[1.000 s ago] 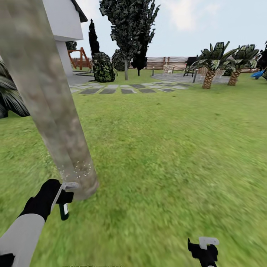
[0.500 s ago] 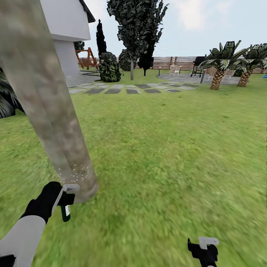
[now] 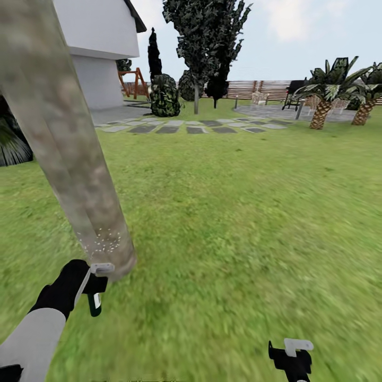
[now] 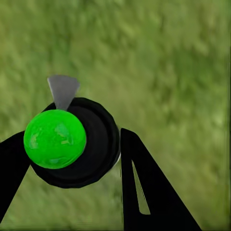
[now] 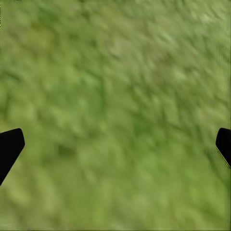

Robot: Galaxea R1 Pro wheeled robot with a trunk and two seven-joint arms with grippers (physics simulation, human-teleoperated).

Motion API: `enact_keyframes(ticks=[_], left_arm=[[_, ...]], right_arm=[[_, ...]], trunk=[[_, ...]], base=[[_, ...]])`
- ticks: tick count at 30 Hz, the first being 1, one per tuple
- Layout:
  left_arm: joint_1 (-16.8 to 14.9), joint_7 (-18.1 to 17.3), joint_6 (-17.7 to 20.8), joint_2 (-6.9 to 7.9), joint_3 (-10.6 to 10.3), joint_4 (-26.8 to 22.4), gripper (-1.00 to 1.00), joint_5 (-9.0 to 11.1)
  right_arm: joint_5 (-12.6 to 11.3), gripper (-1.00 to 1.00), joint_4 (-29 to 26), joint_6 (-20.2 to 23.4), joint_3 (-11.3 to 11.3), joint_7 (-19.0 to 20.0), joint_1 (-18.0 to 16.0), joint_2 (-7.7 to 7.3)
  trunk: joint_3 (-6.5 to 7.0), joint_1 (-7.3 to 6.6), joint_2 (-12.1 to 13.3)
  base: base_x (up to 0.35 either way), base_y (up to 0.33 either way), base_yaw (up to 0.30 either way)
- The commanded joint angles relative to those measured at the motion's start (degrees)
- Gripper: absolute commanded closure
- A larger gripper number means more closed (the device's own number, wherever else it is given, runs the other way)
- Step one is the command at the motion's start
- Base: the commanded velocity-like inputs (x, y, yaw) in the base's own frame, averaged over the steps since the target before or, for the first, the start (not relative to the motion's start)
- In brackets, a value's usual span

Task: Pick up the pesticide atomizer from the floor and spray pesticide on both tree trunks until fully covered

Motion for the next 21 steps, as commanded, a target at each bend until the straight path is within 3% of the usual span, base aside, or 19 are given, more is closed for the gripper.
enact_keyframes(ticks=[1, 9, 21], left_arm=[[0.0, -0.5, 0.2, -0.06, 0.2, -0.1, 1.0, -0.6], [0.0, -0.6, 0.2, -0.57, 0.4, -0.1, 1.0, -0.6], [0.0, -0.6, 0.1, -0.57, 0.4, -0.1, 1.0, -0.6]], right_arm=[[-0.1, -1.0, 0.0, -0.1, 0.2, -0.1, 0.0, 0.0], [-0.1, -1.0, 0.0, -0.1, 0.2, -0.1, 0.0, 0.0], [-0.1, -1.0, 0.0, -0.1, 0.2, -0.2, 0.0, 0.0]], trunk=[[-0.07, -0.01, 0.0], [-0.23, -0.01, 0.0], [-0.24, -0.01, 0.0]], base=[[-0.002, -0.271, 0.261], [0.099, -0.267, 0.236], [0.171, -0.246, 0.012]])
